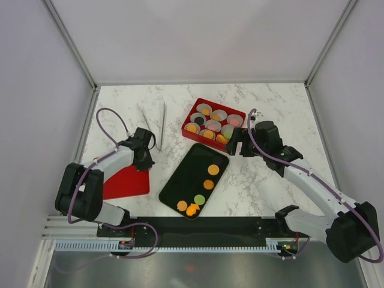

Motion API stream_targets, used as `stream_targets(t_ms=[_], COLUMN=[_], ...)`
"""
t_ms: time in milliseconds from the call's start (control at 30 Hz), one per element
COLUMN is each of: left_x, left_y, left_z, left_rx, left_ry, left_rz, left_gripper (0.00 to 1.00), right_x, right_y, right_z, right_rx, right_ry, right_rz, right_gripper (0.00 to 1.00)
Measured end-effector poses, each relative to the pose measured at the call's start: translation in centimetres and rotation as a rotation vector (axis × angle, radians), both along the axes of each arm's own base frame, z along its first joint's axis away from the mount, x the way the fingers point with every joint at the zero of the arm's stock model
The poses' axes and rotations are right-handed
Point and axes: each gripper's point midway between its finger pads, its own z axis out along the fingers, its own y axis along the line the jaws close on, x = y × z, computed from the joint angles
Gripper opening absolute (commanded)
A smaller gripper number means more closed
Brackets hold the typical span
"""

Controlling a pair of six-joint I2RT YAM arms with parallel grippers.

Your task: Pack the cookies

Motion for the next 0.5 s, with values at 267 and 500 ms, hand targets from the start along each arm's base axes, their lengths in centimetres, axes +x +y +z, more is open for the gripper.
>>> stream_targets(t_ms=[267, 500], left_x=[0.2, 1.6], left_y=[-0.6, -2.5], left_z=[0.4, 4.8], left_rx=[-0.028, -0.131], left_ry=[-0.016, -0.104], left_rz=[-0.009, -0.042], left_gripper=[0.02, 0.02], right_x=[0.1, -0.8], right_y=[3.0, 8.3], right_z=[-0.7, 1.2], right_rx=[0.04, 0.142], right_ry=[0.016, -0.059], right_rz=[0.059, 0.193], right_gripper=[0.91, 0.9])
